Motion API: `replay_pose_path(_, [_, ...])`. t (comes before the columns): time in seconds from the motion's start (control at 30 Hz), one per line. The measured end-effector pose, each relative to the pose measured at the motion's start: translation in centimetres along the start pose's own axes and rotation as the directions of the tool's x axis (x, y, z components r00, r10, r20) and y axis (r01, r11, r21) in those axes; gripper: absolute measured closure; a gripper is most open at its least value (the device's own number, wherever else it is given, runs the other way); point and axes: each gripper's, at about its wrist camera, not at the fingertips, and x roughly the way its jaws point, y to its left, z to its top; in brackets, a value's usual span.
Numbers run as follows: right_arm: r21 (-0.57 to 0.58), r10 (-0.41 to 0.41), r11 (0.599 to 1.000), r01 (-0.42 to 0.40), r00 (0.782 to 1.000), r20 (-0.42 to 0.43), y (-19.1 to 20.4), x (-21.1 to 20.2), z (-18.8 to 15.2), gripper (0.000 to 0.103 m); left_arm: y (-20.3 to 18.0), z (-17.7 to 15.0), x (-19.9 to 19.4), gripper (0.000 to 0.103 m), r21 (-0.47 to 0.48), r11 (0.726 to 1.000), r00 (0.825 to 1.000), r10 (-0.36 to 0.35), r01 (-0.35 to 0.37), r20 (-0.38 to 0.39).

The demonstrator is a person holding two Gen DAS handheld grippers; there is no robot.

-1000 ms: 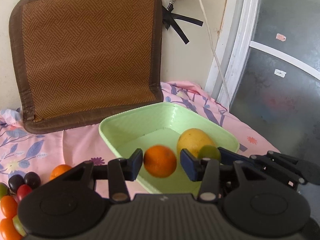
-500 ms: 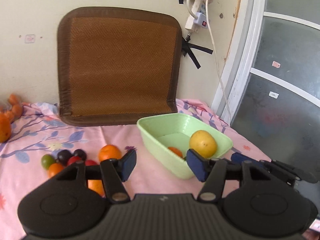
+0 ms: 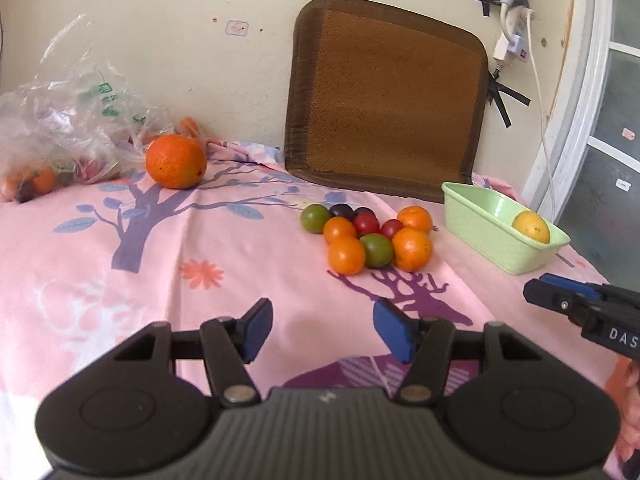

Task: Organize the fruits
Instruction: 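Grasp another tangerine with the left tool while the right tool grasps an orange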

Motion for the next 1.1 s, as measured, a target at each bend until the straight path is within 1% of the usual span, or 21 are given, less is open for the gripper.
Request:
replay_pose_path(0.1, [-0.02, 0.007, 1.0, -0.007, 1.0, -0.004, 0.7, 0.3, 0.1, 0.072, 0.2, 0.7, 0.0, 0.046, 0.026, 1.0, 1.0, 0.008, -0.009, 0.017])
replay_pose_path(0.27, [-0.045, 0.02, 0.999, -0.021, 1.0, -0.014, 1.2, 1.4, 0.5, 0.072, -1.0, 1.7, 1.2, 0.046, 0.094, 0.995, 0.999, -0.027, 0.025, 0.021])
replay_pose_path(0.37, [-0.058, 0.034, 0.998, -0.035, 0.999, -0.017, 1.3, 2.4, 1.1, 0.072, -2.0, 2.0, 2.8, 0.046, 0.138, 0.99, 0.999, -0.035, 0.035, -0.001])
replay_pose_path(0.47, [-0.053, 0.068, 0.996, -0.069, 0.997, -0.031, 1.2, 3.8, 2.0, 0.071, -2.7, 2.3, 4.6, 0.046, 0.172, 0.985, 0.999, -0.026, 0.031, -0.027])
replay_pose_path(0.53, [-0.046, 0.095, 0.994, -0.097, 0.994, -0.046, 1.2, 4.9, 2.5, 0.066, -2.7, 2.6, 5.6, 0.049, 0.179, 0.984, 0.999, -0.021, 0.028, -0.043])
replay_pose_path(0.57, [-0.04, 0.105, 0.993, -0.107, 0.993, -0.048, 1.2, 5.4, 2.7, 0.055, -2.7, 2.7, 6.0, 0.049, 0.179, 0.984, 0.999, -0.018, 0.026, -0.049])
replay_pose_path(0.6, [-0.032, 0.115, 0.993, -0.117, 0.992, -0.046, 1.1, 5.8, 2.9, 0.05, -2.6, 2.8, 6.4, 0.049, 0.179, 0.984, 0.998, -0.012, 0.021, -0.056])
replay_pose_path(0.63, [-0.026, 0.124, 0.992, -0.125, 0.991, -0.046, 1.1, 6.2, 3.0, 0.05, -2.5, 2.9, 6.9, 0.051, 0.179, 0.984, 0.998, -0.004, 0.015, -0.064])
replay_pose_path(0.7, [-0.018, 0.141, 0.99, -0.142, 0.988, -0.062, 1.2, 7.2, 3.2, 0.05, -2.2, 3.0, 7.6, 0.061, 0.168, 0.986, 0.996, -0.008, 0.023, -0.086])
replay_pose_path(0.73, [-0.014, 0.146, 0.989, -0.147, 0.987, -0.071, 1.2, 7.7, 3.2, 0.05, -2.0, 3.0, 7.9, 0.063, 0.156, 0.987, 0.995, -0.019, 0.034, -0.1])
replay_pose_path(0.77, [-0.01, 0.148, 0.989, -0.149, 0.986, -0.082, 1.2, 8.4, 3.2, 0.05, -1.9, 3.0, 7.9, 0.065, 0.152, 0.987, 0.995, -0.026, 0.041, -0.1])
replay_pose_path(0.8, [-0.007, 0.147, 0.989, -0.148, 0.984, -0.097, 1.1, 8.9, 3.2, 0.051, -1.9, 3.0, 8.0, 0.07, 0.152, 0.987, 0.995, -0.029, 0.044, -0.1])
replay_pose_path(0.83, [0.0, 0.147, 0.989, -0.148, 0.981, -0.127, 1.0, 9.7, 3.1, 0.051, -1.9, 3.0, 8.0, 0.071, 0.15, 0.987, 0.994, -0.035, 0.051, -0.102])
replay_pose_path(0.87, [0.015, 0.16, 0.987, -0.159, 0.975, -0.157, 1.0, 10.4, 3.0, 0.063, -1.8, 2.9, 7.9, 0.073, 0.149, 0.987, 0.994, -0.037, 0.052, -0.1])
replay_pose_path(0.9, [0.034, 0.18, 0.984, -0.177, 0.967, -0.18, 0.9, 10.8, 2.9, 0.066, -1.8, 2.9, 7.9, 0.073, 0.144, 0.988, 0.994, -0.042, 0.056, -0.098])
replay_pose_path(0.93, [0.043, 0.178, 0.984, -0.173, 0.967, -0.183, 0.8, 10.7, 2.8, 0.066, -1.7, 2.8, 7.7, 0.074, 0.14, 0.988, 0.994, -0.047, 0.06, -0.096])
replay_pose_path(1.03, [0.035, 0.157, 0.988, -0.153, 0.977, -0.144, 0.7, 9.1, 2.8, 0.066, -1.7, 2.5, 6.8, 0.074, 0.13, 0.989, 0.994, -0.061, 0.072, -0.087])
replay_pose_path(1.1, [0.019, 0.151, 0.989, -0.15, 0.98, -0.13, 0.6, 7.5, 2.5, 0.066, -1.9, 1.9, 6.0, 0.074, 0.12, 0.989, 0.992, -0.079, 0.091, -0.096])
